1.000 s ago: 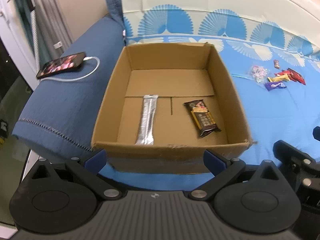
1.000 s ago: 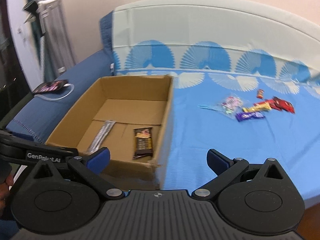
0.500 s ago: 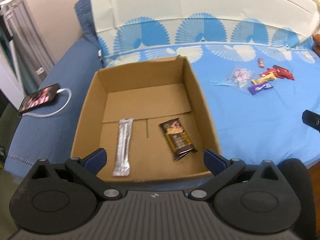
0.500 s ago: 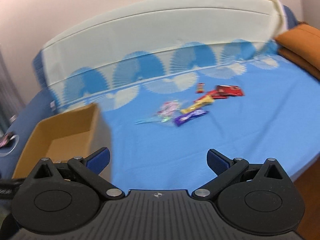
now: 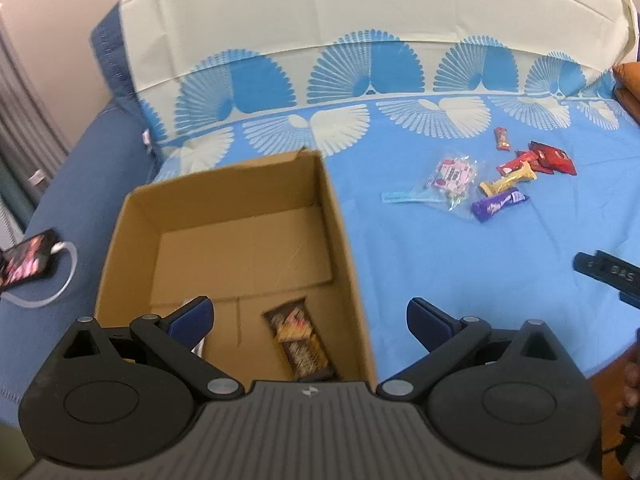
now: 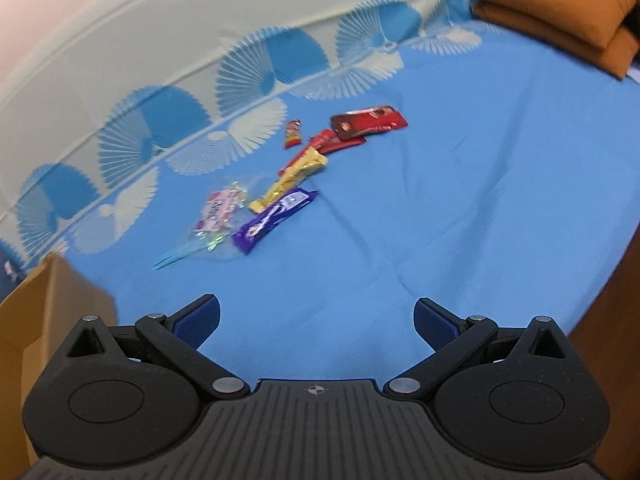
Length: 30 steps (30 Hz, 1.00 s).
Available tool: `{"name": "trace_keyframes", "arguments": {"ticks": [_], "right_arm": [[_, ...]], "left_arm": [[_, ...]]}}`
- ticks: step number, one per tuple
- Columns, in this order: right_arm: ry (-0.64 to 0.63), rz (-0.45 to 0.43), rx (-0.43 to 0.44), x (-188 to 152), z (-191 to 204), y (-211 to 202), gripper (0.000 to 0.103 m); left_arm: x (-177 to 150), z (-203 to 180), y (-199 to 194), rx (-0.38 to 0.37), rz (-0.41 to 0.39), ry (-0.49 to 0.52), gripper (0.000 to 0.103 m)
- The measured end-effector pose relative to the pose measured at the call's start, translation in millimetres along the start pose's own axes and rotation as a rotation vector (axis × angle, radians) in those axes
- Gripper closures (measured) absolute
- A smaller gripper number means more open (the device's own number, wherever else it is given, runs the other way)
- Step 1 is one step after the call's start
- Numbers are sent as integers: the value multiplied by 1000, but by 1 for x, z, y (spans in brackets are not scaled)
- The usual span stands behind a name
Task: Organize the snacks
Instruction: 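Grasp the pink candy bag with left tool while right tool grasps the purple chocolate bar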
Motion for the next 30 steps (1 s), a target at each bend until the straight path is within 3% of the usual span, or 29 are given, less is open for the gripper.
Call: {"name": "trace_keyframes", "arguments": {"ticks": [3, 7, 9, 13, 18, 21, 25, 27, 30], "right_arm": [[9, 4, -1, 13, 8, 32, 0], [-18, -8, 12, 32, 27, 75, 0], [-28, -8, 22, 43, 37, 100, 0], [-32, 9, -13, 60, 54, 161, 0], [-76, 61, -89, 57, 64, 224, 0], [-176, -4, -116, 50, 63, 222, 0], [-172, -50, -181, 51, 34, 215, 0], [-170, -70, -176, 55, 23, 214, 0], [-265, -53, -144, 61, 19, 219, 0]], "left_arm": [[31, -7, 24, -45, 1, 11, 0], [85, -29, 74, -191, 5, 28, 0], [111, -43, 103, -229, 12, 43, 0], [150, -64, 162, -199, 47, 51, 0], [171, -74, 209, -193, 68, 85, 0], [181, -87, 235, -240, 74, 122, 0], [193, -115, 271, -332, 102, 178, 0], [198, -130, 289, -354, 128, 192, 0], [202, -150, 312, -392, 192, 214, 0]]}}
Point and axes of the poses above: each gripper's, at about its wrist camera, not at the fingertips, and y roughly the way its jaws point, z to its left, x to its top, the point moved 1 cm from there along y, roughly the way its jaws point, and after that the axes turned 11 degrees about y, right-handed, at the moved point
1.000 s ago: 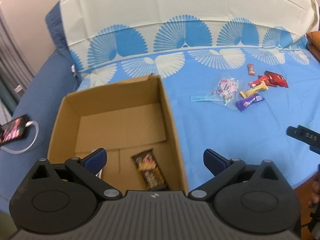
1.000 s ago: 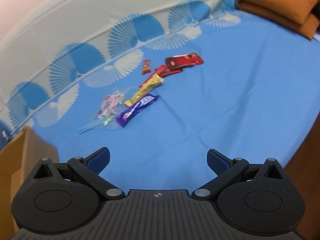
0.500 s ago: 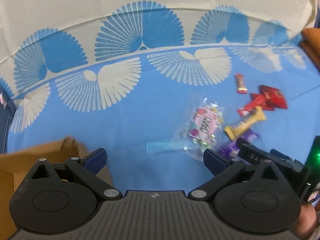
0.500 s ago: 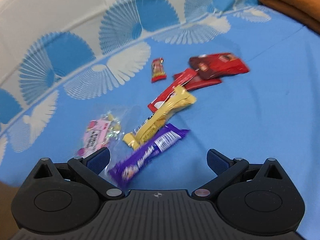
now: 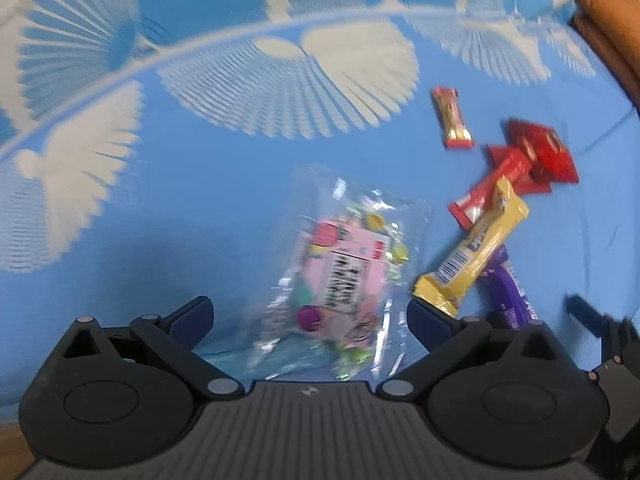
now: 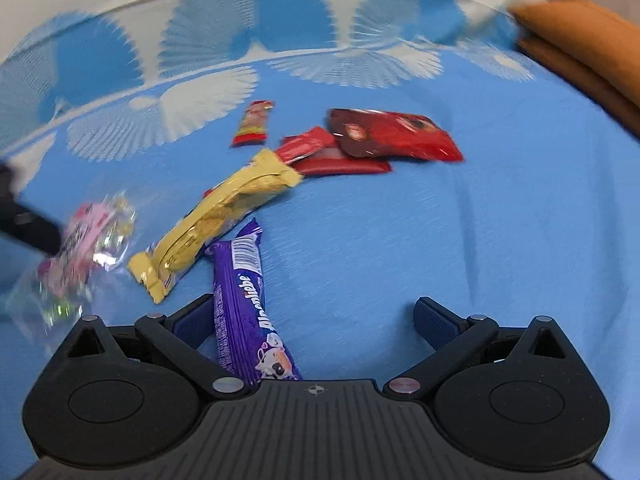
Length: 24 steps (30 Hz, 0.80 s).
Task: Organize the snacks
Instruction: 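Grasp the pink candy bag with left tool while right tool grasps the purple chocolate bar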
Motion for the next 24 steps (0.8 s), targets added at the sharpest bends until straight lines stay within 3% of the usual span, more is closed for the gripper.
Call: {"name": "trace_keyframes", "arguments": {"ticks": [6, 9, 12, 17, 22, 24], "right_arm": [[-44, -32, 37, 1, -3, 4, 0], [-43, -81, 44, -3, -3, 5, 0], [-41, -109, 40, -5, -1, 5, 0], [-37, -103, 43, -4, -1, 6, 0], [-32, -103, 52, -4, -4, 6, 0], [-34, -108, 51, -5, -4, 6, 0]], "left_arm": [[18, -7, 41, 4, 79, 47, 0], [24, -12, 42, 11, 61, 113, 0], [20, -14, 40, 9, 68, 98, 0], [18, -31, 39, -20, 80, 181, 0], [24, -22, 41, -92, 101, 159, 0], [24, -24, 43, -69, 105, 172, 0]]}}
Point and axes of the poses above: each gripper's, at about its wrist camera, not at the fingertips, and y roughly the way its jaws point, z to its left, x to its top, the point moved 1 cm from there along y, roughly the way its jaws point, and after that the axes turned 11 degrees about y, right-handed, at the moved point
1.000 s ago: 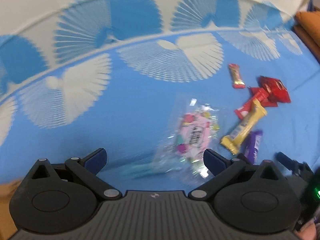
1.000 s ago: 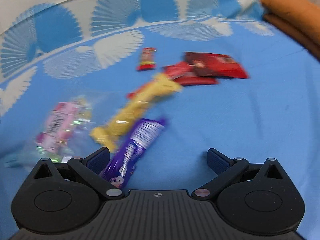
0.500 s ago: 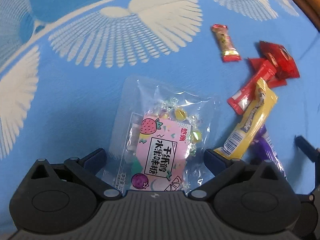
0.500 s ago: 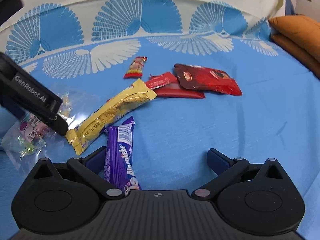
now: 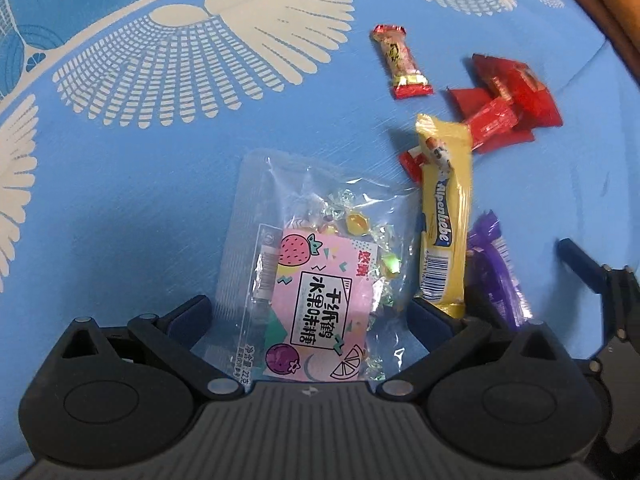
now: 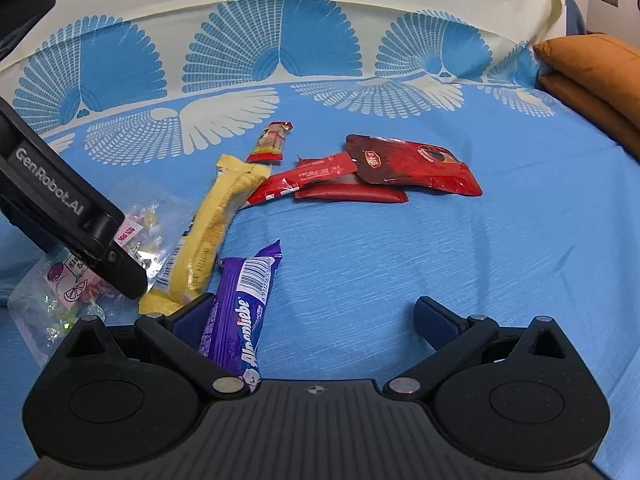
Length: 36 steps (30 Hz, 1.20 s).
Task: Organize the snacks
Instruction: 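Grasp the pink candy bag with left tool while right tool grasps the purple chocolate bar, then carry the pink candy bag and purple bar toward the box with both tools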
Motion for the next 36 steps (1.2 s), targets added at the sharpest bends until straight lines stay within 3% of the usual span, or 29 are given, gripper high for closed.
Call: {"name": "trace_keyframes", "arguments": {"ticks": [3, 8, 9, 10, 11, 12, 13, 14, 17, 20, 26, 31, 36], "right_arm": [[-4, -6, -2, -1, 1, 0, 0], [-10, -8, 0, -2, 1, 0, 0], [-18, -3, 3, -2, 1, -1, 1], [-21, 2, 4, -2, 1, -2, 3], [-26, -4, 9, -2, 2, -5, 17], [-40, -21, 13, -2, 4, -9, 47], [-74, -43, 24, -4, 9, -14, 66], [-104, -46, 27, -5, 13, -17, 78], [-82, -22, 38, -3, 11, -20, 78], [-30, -5, 28, 3, 3, -29, 78], [18, -22, 40, 12, -9, -79, 78], [34, -22, 110, 3, -9, -152, 77], [26, 23, 218, -18, 8, -224, 77]], "left_arm": [[2, -17, 4, 92, 0, 61, 0], [4, -17, 4, 99, -22, 42, 0], [2, -18, 2, 104, -36, 46, 6], [1, -20, -4, 100, -66, 55, 24], [-2, -27, -12, 102, -99, 66, 42], [-2, -28, -20, 84, -121, 67, 64], [-1, -25, -23, 44, -116, 41, 74], [-2, -21, -28, 17, -116, 1, 74], [-8, -23, -51, 36, -173, 1, 75], [-19, -21, -80, 8, -215, -17, 75], [-57, -18, -155, 21, -340, -67, 75], [-129, -16, -227, 70, -406, -169, 74], [-213, -32, -278, 92, -395, -245, 74]]}}
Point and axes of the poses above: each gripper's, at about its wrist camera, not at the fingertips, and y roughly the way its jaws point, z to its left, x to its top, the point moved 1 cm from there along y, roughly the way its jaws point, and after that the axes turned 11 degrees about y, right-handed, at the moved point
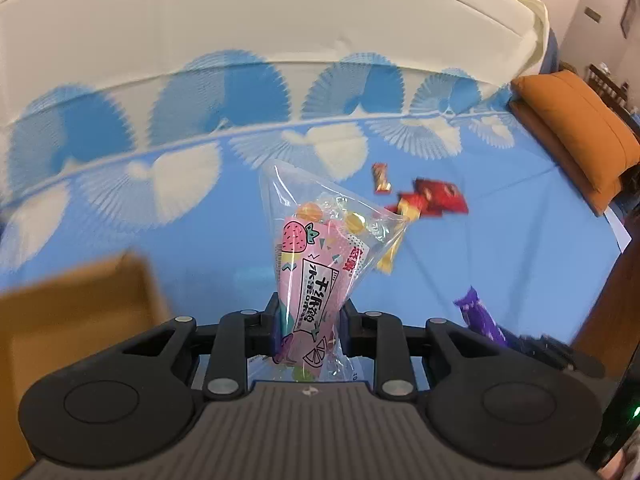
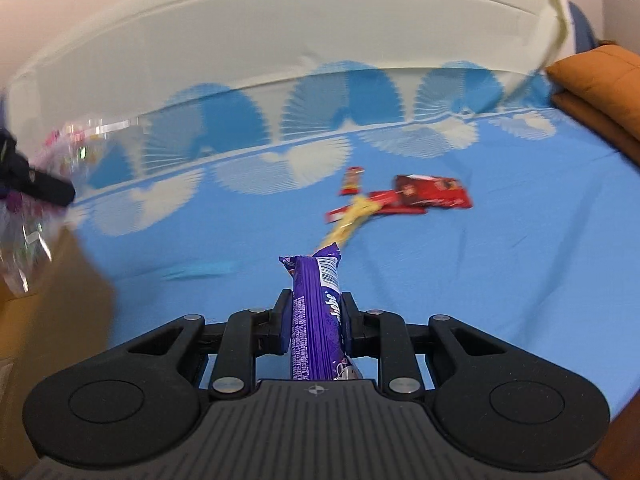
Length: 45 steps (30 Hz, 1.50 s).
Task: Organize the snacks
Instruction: 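Carry the pink candy bag and purple bar toward the box with both tools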
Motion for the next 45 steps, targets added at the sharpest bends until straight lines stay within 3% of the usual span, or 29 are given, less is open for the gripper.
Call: {"name": "trace_keyframes", "arguments": {"ticks": [11, 17, 21, 30, 45], "right_arm": [[-111, 139, 249, -50, 87, -120, 77], [-165, 239, 307, -84, 127, -149, 77], [-224, 226, 308, -95, 146, -166, 77], [-313, 206, 292, -108, 168, -189, 77], [-368, 189, 271, -115, 179, -196, 77]], "left_arm": [[-153, 16, -126, 89, 26, -167, 74], [-222, 35, -165, 136, 30, -248, 74], [-252, 46, -182, 152, 14, -285, 73], [-276, 53, -203, 133, -49, -330, 73], [-283, 59, -210, 114, -81, -344, 73]]}}
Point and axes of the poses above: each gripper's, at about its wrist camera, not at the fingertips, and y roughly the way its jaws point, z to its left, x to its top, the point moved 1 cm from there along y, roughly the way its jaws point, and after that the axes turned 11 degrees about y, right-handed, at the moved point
